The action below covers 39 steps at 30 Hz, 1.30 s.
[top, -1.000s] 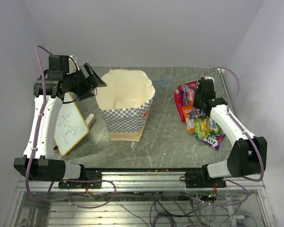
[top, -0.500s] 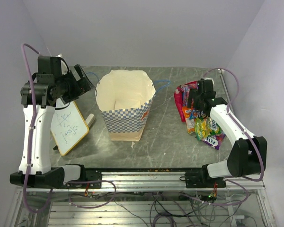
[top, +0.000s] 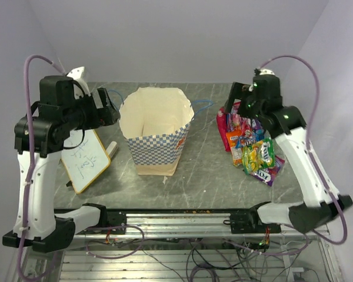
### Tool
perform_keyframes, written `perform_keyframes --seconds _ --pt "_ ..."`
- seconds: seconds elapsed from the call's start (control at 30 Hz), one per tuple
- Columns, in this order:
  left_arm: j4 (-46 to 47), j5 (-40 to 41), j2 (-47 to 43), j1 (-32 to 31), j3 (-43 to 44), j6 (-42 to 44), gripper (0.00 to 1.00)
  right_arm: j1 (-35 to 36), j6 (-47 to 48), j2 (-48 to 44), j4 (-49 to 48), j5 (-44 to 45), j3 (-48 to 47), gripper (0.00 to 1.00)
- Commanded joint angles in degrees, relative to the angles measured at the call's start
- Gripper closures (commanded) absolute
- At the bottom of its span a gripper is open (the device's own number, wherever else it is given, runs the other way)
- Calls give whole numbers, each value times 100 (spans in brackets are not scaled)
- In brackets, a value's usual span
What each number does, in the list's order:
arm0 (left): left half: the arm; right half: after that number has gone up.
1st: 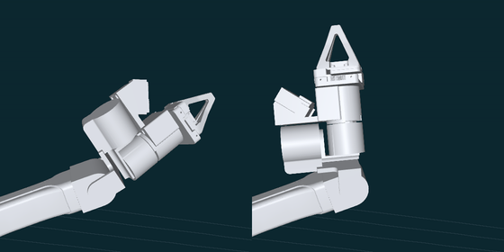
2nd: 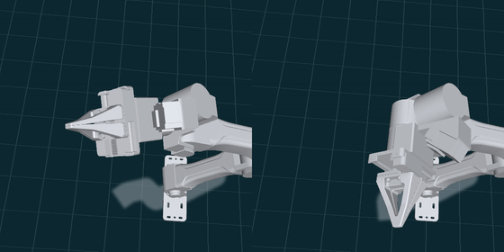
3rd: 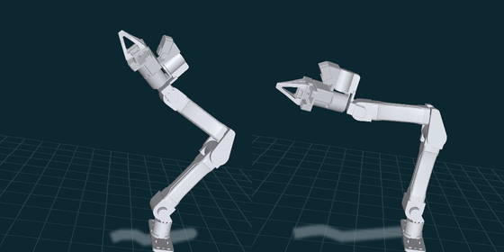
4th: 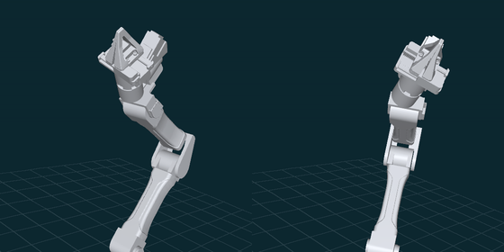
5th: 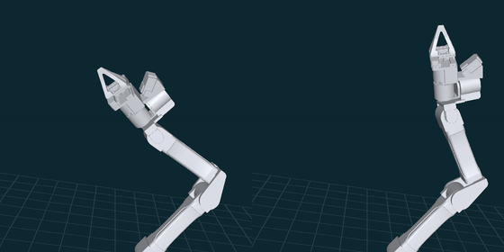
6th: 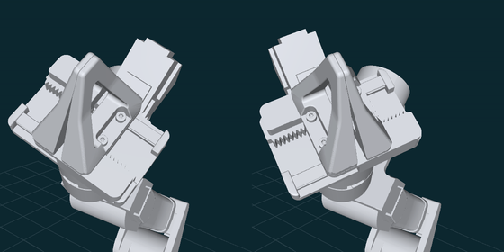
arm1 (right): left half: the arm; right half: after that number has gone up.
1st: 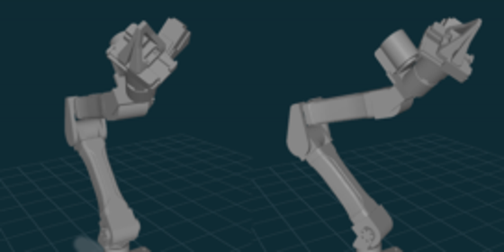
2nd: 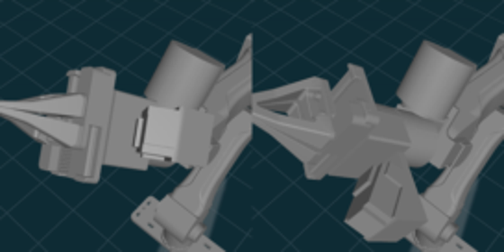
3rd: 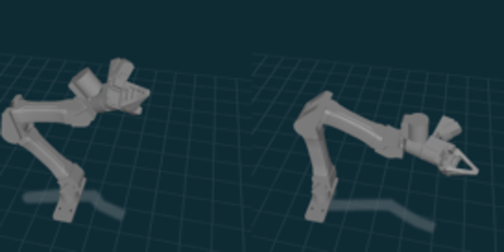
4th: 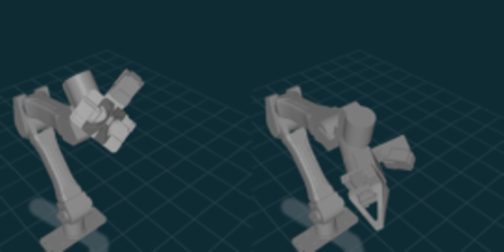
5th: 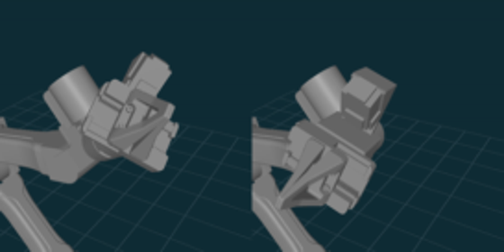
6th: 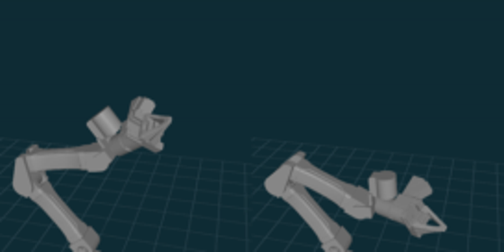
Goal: Take the snacks out of the paper bag
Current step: Place the snack at the center of the board, then reset both arms
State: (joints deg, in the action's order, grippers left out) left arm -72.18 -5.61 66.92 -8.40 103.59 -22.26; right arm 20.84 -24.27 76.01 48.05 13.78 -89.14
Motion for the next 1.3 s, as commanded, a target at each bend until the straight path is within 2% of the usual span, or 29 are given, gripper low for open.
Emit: perform_keyframes --seconds 0.0,0.07,0.17,0.33,0.47,0.8,1.13,1.27 --pt "29 286 -323 -806 554 595 0 -17 -89 -947 449 -403 -186 0" --pt "92 344 -491 -1039 651 682 1 -19 61 -1450 368 -561 -189 0" --pt "218 175 -704 -1058 832 519 1 -16 67 -1703 636 -652 -618 0" --pt "812 -202 -1086 -1058 786 -369 1 -16 -186 -1695 1227 -619 -1423 0" --pt "1116 -366 -1295 -1058 715 -792 1 -19 -336 -1852 1335 -657 -1534 0" --pt "622 -361 -1097 -1058 1072 -885 1 -18 -225 -1735 1609 -404 -2032 0" --pt "880 -430 -1360 -1058 536 -1059 1 -19 -105 -1358 1817 -277 -2458 0" --pt "702 -370 -1159 -1058 726 -899 1 -19 -150 -1401 1676 -275 -2266 0"
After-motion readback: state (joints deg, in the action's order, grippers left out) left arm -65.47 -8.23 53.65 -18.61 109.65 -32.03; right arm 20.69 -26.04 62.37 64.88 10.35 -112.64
